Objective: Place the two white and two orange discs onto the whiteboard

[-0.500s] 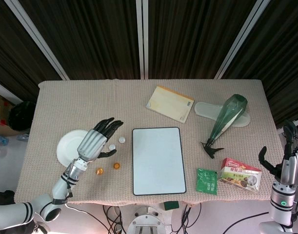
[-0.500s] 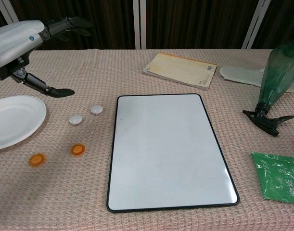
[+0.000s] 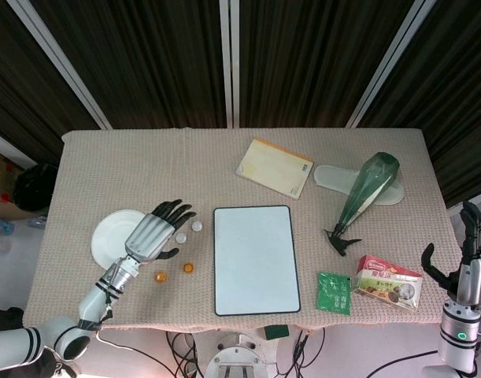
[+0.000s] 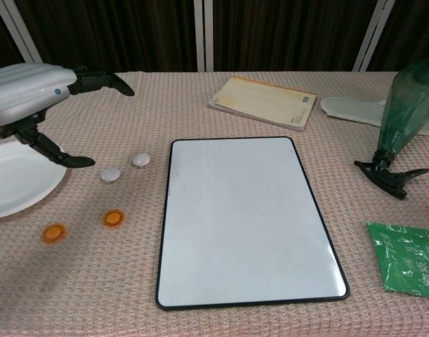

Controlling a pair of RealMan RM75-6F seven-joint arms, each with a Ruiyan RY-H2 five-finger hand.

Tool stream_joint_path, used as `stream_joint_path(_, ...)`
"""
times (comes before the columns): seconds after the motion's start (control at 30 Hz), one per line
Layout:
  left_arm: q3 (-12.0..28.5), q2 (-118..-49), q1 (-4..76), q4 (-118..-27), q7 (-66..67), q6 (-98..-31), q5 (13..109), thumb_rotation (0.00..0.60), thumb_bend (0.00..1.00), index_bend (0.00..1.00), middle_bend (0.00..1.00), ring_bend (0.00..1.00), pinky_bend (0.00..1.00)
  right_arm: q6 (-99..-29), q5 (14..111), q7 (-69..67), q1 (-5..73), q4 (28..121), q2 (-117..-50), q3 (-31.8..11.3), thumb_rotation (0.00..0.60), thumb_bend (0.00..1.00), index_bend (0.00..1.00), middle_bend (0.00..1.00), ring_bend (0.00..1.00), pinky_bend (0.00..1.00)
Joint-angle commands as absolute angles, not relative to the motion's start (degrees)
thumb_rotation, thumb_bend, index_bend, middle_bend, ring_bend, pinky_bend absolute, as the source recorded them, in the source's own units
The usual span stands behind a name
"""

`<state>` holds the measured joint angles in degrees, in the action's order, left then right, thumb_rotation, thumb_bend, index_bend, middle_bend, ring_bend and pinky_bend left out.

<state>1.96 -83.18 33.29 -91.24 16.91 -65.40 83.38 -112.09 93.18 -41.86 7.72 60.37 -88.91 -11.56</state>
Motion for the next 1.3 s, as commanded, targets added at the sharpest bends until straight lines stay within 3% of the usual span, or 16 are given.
stream_joint_path(0.03, 2.5, -81.2, 35.5, -93.8, 22.3, -59.0, 77.2, 0.600, 0.15, 0.21, 0.12, 0.07, 0.17, -109.9, 92.6, -39.5, 7.9, 62.3, -87.5, -11.3, 0.600, 0.57, 0.03, 0.02, 0.00, 0.00)
stream_joint_path(0.2, 3.0, -82.0, 37.3, -92.7, 25.4, -54.9, 72.8, 0.600, 0.16, 0.23, 0.13, 0.07, 0.17, -105.4, 91.8, -34.6, 7.2, 64.9, -85.0, -9.1, 0.600, 0.54, 0.04, 0.02, 0.00, 0.00)
stream_joint_path(0.53, 3.6, -83.7, 38.7, -89.6, 28.3, -52.6, 66.9, 0.600, 0.18, 0.33, 0.14, 0.07, 0.17, -101.8, 89.7, -31.6, 6.6, 67.5, -84.0, -8.6, 0.600, 0.54, 0.04, 0.00, 0.00, 0.00)
stream_joint_path(0.73, 3.6, -84.8, 39.3, -88.1, 27.0, -51.4, 65.9, 0.600, 0.19, 0.40, 0.15, 0.07, 0.17, -101.5, 89.6, -31.6, 6.4, 67.4, -83.5, -8.7, 0.600, 0.61, 0.04, 0.00, 0.00, 0.00)
stream_joint_path(1.3, 3.3, -86.6, 41.0, -85.5, 26.5, -49.6, 64.4, 0.600, 0.26, 0.42, 0.17, 0.07, 0.16, -101.2, 89.2, -32.5, 6.2, 66.4, -84.0, -9.4, 0.600, 0.61, 0.04, 0.00, 0.00, 0.00)
